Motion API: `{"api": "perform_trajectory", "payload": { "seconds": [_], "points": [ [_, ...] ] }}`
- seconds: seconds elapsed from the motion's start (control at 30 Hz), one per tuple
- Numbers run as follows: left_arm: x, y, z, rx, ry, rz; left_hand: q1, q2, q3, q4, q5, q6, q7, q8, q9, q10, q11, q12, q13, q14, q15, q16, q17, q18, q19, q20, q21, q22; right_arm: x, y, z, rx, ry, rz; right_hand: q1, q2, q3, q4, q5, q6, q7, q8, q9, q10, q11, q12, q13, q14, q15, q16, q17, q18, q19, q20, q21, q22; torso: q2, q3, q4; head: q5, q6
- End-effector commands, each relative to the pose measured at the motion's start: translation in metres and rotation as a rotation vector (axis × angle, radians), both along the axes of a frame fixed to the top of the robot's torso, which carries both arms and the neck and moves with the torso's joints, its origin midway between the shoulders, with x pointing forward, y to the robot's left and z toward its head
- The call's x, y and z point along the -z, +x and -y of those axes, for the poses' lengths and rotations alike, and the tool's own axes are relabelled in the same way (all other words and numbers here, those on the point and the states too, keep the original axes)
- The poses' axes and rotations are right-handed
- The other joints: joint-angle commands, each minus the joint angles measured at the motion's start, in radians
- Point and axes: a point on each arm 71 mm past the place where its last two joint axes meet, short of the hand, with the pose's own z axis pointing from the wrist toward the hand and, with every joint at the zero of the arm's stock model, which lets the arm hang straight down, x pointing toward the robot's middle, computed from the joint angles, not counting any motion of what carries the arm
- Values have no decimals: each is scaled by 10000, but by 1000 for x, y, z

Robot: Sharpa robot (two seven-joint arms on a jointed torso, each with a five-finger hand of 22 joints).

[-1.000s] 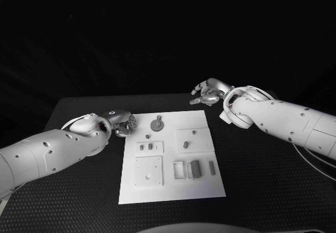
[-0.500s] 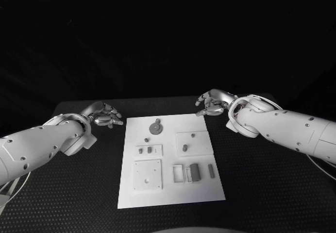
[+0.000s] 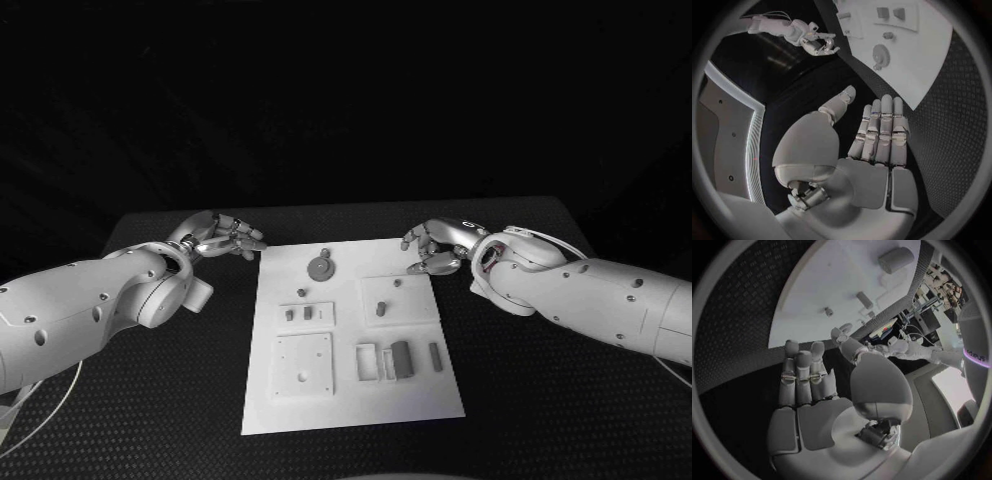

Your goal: Assemble the parts on the task board

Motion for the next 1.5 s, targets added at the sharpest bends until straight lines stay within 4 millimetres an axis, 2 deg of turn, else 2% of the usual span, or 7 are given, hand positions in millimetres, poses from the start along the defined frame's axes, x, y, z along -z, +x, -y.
{"api": "perform_trajectory", "payload": {
  "seconds": [0.03, 0.1, 0.23, 0.5, 0.93, 1.23, 1.5],
  "points": [
    [-2, -1, 5, 282, -628, 11, 2, 83, -69, -5, 10, -77, 14, 56, -12, -68, 7, -9, -18, 93, 24, -74, 19, -26, -7, 23, -3, -53, 1, -5, -6, -668, -553, 380, 215, -77, 158, -55, 14, 172, 247, 104, 69, -1214, 362, -2842, -1916, 183, 228, -706, -352, 36, -41, 110, -296, -193, 5, -1, 11, -9, 0],
    [-2, -1, 5, 273, -633, 17, 4, 95, -83, -6, 10, -72, 21, 65, -13, -62, 5, -5, -29, 110, 26, -112, 29, -22, -2, 27, -1, -90, 3, -7, -8, -831, -816, 389, 371, -49, 129, -52, -69, 238, 240, 168, 99, -1323, 637, -3973, -2746, 544, 485, -697, -321, 110, 202, 123, -226, -185, 10, -1, 6, -14, -2],
    [-2, -1, 5, 262, -638, 17, 8, 114, -104, -6, 7, -62, 30, 81, -13, -62, 6, -4, -48, 136, 28, -171, 46, -18, 6, 31, 1, -147, 10, -13, -14, -1169, -1459, 529, 614, -57, 4, -72, -2, 273, 232, 188, 51, -946, 762, -5241, -3854, 1287, 604, -615, -229, 171, 767, -11, 15, -103, 13, 1, -6, -22, 9],
    [-3, -2, 4, 219, -639, 72, 17, 142, -138, -7, 5, -40, 29, 108, -14, -37, -1, 8, -71, 171, 31, -256, 77, -15, 15, 38, 4, -230, 22, -18, -21, -1368, -2362, 871, 913, 46, -85, -82, -6, 567, 131, 277, -144, -163, 732, -6415, -5130, 1794, 575, -763, -56, 171, 1152, -199, 37, -57, 10, -6, 17, -32, -31],
    [-3, -2, 0, 109, -621, 16, -18, 128, -198, 0, 4, -67, 38, 107, -29, -37, 2, 3, -100, 183, 43, -351, 109, -19, 6, 48, 2, -316, 24, -19, -29, -1174, -2357, 1514, 1129, 184, -84, -91, -5, 955, 98, 403, -263, 162, 854, -6959, -5748, 1725, 688, -1012, 55, 171, 1100, -147, -158, -78, 9, -22, 13, 8, -88],
    [-2, -2, 0, 87, -625, -27, -54, 135, -243, 8, 5, -116, 59, 95, -48, -59, 14, -5, -130, 192, 54, -435, 146, -23, -6, 58, 5, -393, 32, -21, -37, -1346, -2395, 1236, 1099, 288, -157, -79, -6, 1155, 30, 470, -326, 432, 822, -7119, -5979, 1575, 657, -1087, 172, 171, 1008, -66, -260, -58, 3, -15, 16, 31, -104],
    [-2, -2, 1, 107, -624, -70, -81, 148, -265, 12, 5, -120, 62, 102, -52, -52, 12, 0, -141, 213, 54, -466, 172, -20, 4, 58, 11, -428, 42, -21, -40, -1365, -2562, 1020, 888, 533, -221, -53, -7, 1445, -83, 580, -358, 1038, 647, -7039, -6033, 1609, 490, -1065, 313, 171, 1083, -72, -234, 18, 4, -4, 7, 40, -125]
  ]
}}
